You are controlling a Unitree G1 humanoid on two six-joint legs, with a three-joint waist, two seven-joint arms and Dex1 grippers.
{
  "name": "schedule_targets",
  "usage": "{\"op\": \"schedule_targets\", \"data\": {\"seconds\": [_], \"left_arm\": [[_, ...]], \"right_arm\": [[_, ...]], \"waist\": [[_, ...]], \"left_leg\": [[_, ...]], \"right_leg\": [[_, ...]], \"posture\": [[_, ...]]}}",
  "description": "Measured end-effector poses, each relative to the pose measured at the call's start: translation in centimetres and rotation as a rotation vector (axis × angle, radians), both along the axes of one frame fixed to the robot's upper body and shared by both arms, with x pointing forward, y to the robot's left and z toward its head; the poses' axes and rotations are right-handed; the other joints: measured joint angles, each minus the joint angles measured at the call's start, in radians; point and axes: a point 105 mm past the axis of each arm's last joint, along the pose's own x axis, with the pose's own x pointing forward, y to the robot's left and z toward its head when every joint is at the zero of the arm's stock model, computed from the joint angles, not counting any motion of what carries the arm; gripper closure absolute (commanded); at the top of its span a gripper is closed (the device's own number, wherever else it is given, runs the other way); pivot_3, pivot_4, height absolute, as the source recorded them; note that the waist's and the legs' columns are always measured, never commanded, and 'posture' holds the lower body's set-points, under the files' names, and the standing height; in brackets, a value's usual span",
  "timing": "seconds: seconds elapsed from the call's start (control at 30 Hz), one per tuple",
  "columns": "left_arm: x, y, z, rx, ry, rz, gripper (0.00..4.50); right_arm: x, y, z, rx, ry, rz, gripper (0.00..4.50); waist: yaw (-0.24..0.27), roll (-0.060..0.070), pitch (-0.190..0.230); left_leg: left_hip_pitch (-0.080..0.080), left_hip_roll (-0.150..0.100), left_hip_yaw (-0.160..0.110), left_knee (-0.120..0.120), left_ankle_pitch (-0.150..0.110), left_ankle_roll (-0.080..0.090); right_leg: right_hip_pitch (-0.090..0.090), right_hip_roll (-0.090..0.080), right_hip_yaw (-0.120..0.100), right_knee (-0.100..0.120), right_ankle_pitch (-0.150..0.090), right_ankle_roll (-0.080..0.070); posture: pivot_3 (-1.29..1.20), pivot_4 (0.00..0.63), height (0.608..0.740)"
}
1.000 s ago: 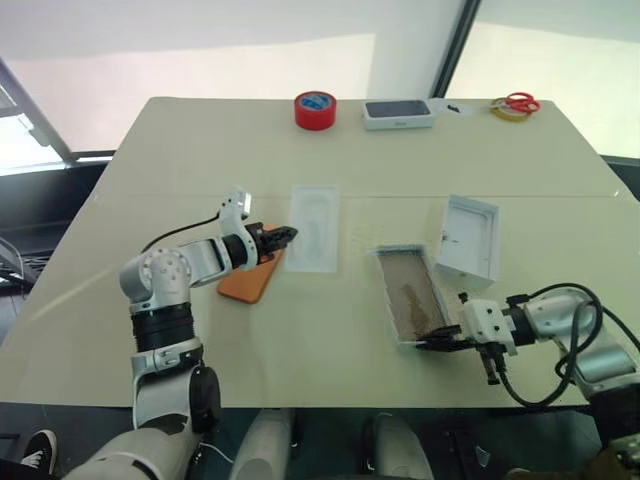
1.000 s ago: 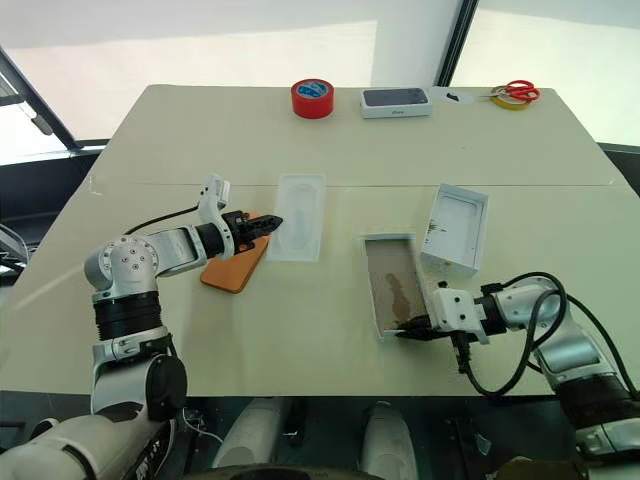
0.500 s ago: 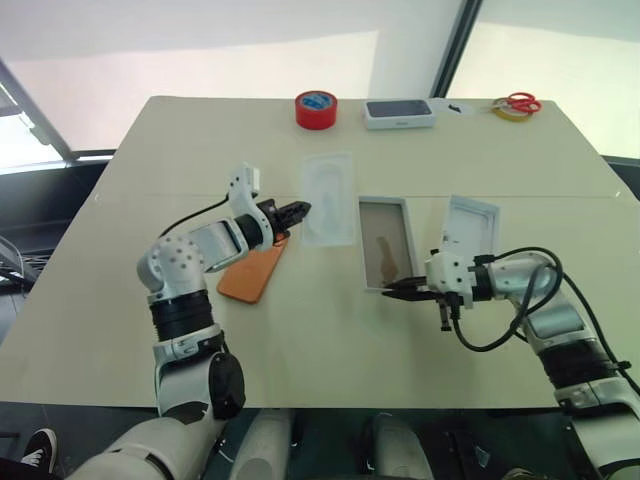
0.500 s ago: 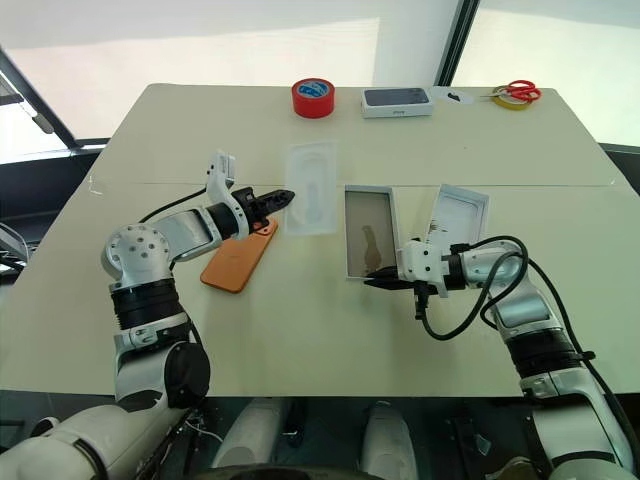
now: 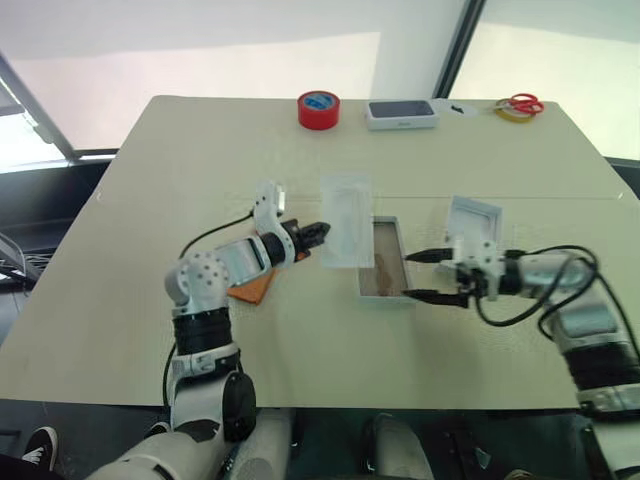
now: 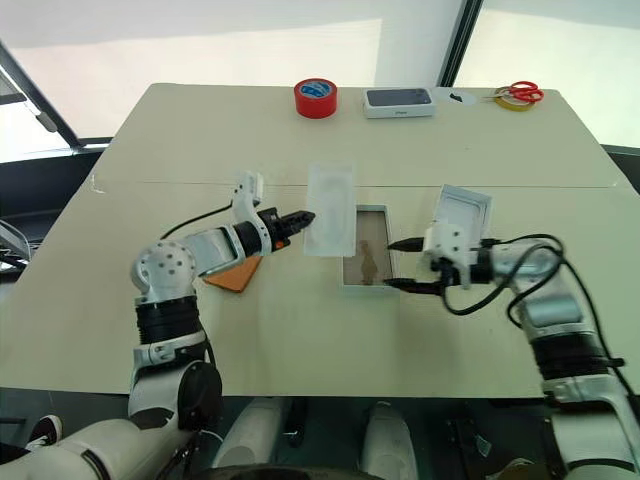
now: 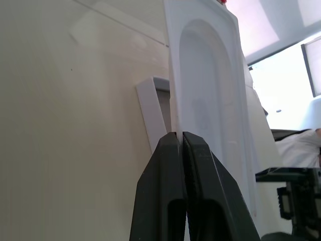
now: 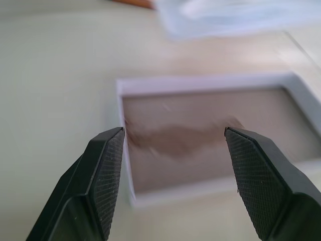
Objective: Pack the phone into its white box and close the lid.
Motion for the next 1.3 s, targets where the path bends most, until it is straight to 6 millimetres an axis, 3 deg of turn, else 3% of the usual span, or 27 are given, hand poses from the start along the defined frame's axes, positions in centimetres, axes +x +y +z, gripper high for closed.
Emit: {"op": "schedule_targets", "data": {"seconds": [0.13, 0.27, 0.53, 0.63, 0.83, 1.0, 1.1, 1.27, 1.3], "left_arm": [[-0.8, -2.1, -0.5, -0.011, 0.016, -0.047, 4.5], [-1.6, -3.6, -1.5, 0.012, 0.031, -0.103, 4.5], [-0.5, -3.2, -2.3, 0.046, 0.021, -0.053, 4.5], [-0.6, -3.5, -2.3, 0.037, 0.017, -0.072, 3.52], [-1.1, -4.2, -1.9, 0.005, 0.01, -0.117, 0.65], [-0.9, -2.7, 0.2, 0.051, -0.124, -0.107, 0.65], [-0.8, -1.2, 1.7, 0.094, -0.24, -0.094, 0.61], [-1.8, 3.9, 2.1, 0.299, -0.517, -0.119, 0.61], [-2.7, 4.7, 2.3, 0.309, -0.57, -0.165, 0.61]], "right_arm": [[0.0, -2.7, 0.2, -0.007, -0.007, -0.102, 1.2], [0.1, -2.9, 0.4, -0.002, -0.021, -0.117, 1.2], [0.0, -3.0, 0.0, -0.006, -0.025, -0.128, 1.2], [0.0, -3.0, 0.0, -0.013, -0.032, -0.129, 1.14], [0.3, -2.8, 0.2, -0.008, -0.051, -0.137, 1.14], [1.0, -0.2, 1.0, 0.069, -0.098, -0.107, 1.14], [1.4, 2.0, 1.2, 0.131, -0.114, -0.084, 1.97], [3.2, 5.5, 1.4, 0.161, -0.172, -0.096, 4.48], [3.7, 6.0, 1.1, 0.125, -0.192, -0.102, 4.48]], "waist": [[-0.004, 0.0, 0.0], [-0.002, 0.0, 0.0], [0.0, 0.0, 0.0], [-0.001, 0.0, 0.0], [-0.001, 0.0, 0.0], [-0.006, 0.0, 0.0], [-0.004, 0.001, 0.0], [-0.013, 0.002, -0.001], [-0.017, 0.002, -0.001]], "left_leg": [[0.0, 0.001, 0.001, 0.0, 0.0, 0.0], [0.0, 0.001, 0.001, 0.0, 0.0, 0.0], [0.0, 0.0, 0.001, 0.0, 0.0, 0.0], [0.0, 0.001, 0.001, 0.0, 0.0, 0.0], [0.0, 0.001, 0.001, 0.0, 0.0, 0.0], [0.0, 0.001, 0.001, -0.001, 0.0, 0.0], [0.0, 0.001, 0.001, -0.001, 0.0, 0.0], [0.0, 0.001, 0.003, -0.004, 0.0, -0.001], [-0.001, 0.002, 0.004, -0.005, 0.001, -0.001]], "right_leg": [[-0.001, 0.0, 0.0, 0.0, 0.0, 0.0], [-0.001, 0.0, 0.0, 0.0, -0.001, -0.001], [-0.001, -0.001, 0.0, -0.001, -0.002, -0.003], [-0.001, 0.0, 0.0, -0.001, -0.001, -0.003], [-0.001, 0.0, 0.0, -0.001, -0.001, -0.003], [-0.002, 0.0, 0.0, 0.0, -0.001, -0.002], [-0.002, 0.0, 0.0, 0.0, -0.001, -0.002], [-0.006, 0.0, 0.003, 0.0, -0.002, -0.004], [-0.011, 0.001, 0.003, 0.0, -0.002, -0.004]], "posture": [[0.0, 0.15, 0.74], [0.0, 0.15, 0.74], [0.0, 0.15, 0.74], [0.0, 0.15, 0.74], [0.0, 0.15, 0.74], [0.0, 0.15, 0.74], [0.0, 0.15, 0.74], [0.0, 0.15, 0.74], [0.0, 0.15, 0.74]]}}
